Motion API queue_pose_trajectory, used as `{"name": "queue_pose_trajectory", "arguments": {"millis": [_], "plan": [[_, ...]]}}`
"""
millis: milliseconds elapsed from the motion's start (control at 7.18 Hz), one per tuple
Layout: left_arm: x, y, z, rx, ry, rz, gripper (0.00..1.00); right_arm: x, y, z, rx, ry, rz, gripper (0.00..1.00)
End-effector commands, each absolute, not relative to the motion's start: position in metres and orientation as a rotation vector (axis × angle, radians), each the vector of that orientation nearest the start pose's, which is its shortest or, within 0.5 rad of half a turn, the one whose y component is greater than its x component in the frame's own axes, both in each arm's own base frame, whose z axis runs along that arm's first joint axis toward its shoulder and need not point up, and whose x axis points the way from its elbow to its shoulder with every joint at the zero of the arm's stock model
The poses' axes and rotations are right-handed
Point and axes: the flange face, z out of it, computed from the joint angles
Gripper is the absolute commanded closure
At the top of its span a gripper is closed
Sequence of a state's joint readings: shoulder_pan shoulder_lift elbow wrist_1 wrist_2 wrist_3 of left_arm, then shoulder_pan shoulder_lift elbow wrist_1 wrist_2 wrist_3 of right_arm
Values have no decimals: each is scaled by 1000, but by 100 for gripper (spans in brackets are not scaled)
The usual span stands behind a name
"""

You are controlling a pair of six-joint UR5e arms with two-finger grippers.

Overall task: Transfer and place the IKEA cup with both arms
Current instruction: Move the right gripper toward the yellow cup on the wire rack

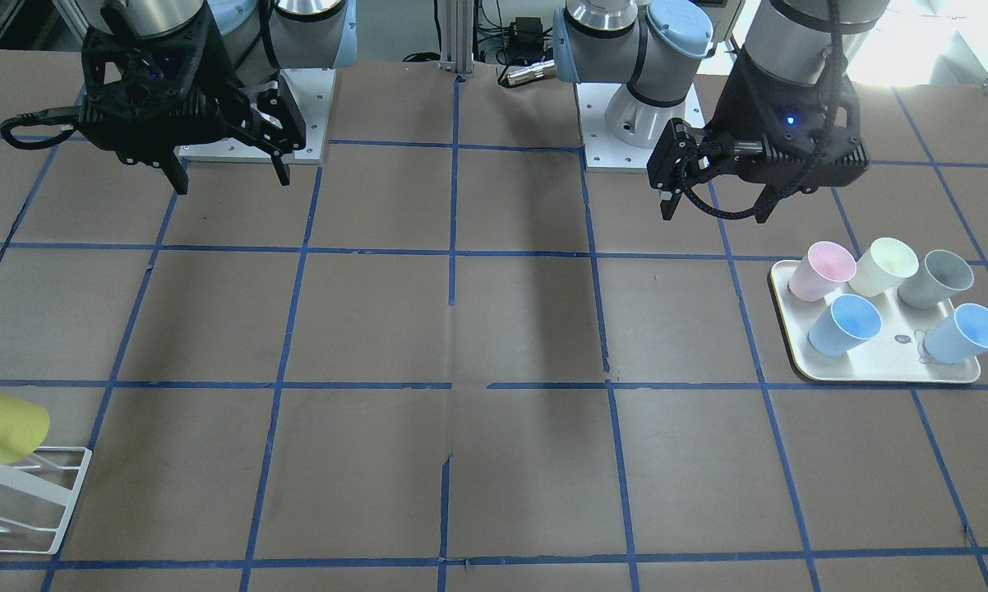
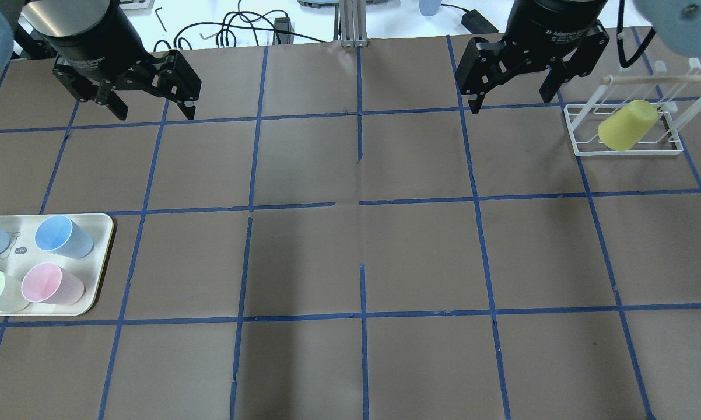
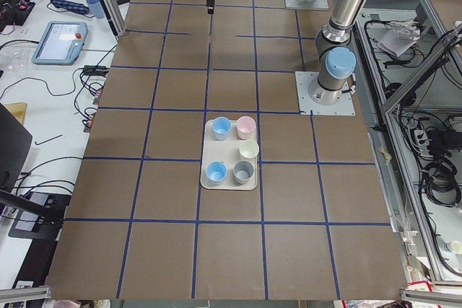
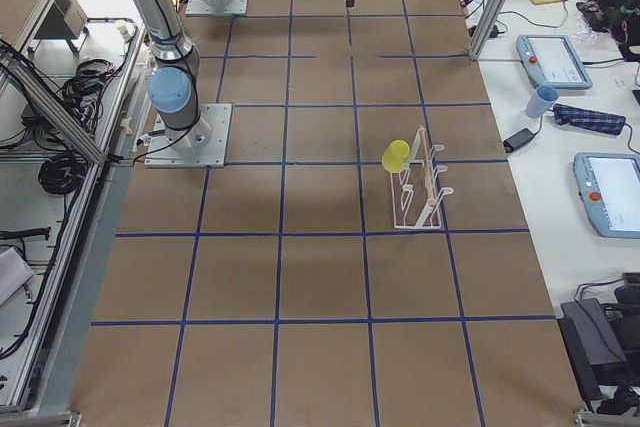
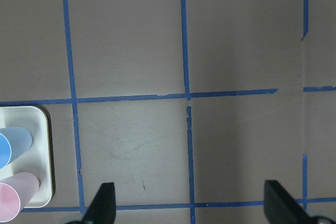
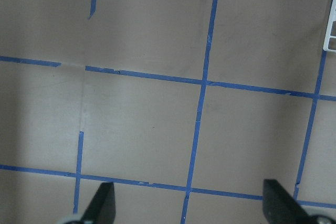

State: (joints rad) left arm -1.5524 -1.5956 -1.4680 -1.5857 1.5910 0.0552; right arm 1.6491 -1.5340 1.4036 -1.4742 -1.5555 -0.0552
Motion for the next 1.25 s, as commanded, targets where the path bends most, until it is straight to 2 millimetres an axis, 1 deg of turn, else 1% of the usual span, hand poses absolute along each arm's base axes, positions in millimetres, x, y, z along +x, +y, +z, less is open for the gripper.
{"name": "queue_pose_trajectory", "arguments": {"millis": [0,418,557,696,835,975,1114], "plan": [[-122,-509,527,56,3115,-104,0,174,-495,542,-209,3118,-52,0],[-123,-507,526,59,3124,-95,0,174,-496,542,-194,3116,-52,0],[-121,-504,524,76,3127,-47,0,173,-497,543,-168,3117,-62,0],[-121,-498,527,93,3126,-45,0,173,-497,541,-171,3120,-57,0],[-122,-491,527,91,3116,13,0,170,-498,541,-163,3121,-52,0],[-122,-489,525,94,3117,45,0,164,-500,542,-163,3121,-64,0],[-121,-491,528,87,3126,25,0,142,-506,542,-109,3126,-56,0]]}}
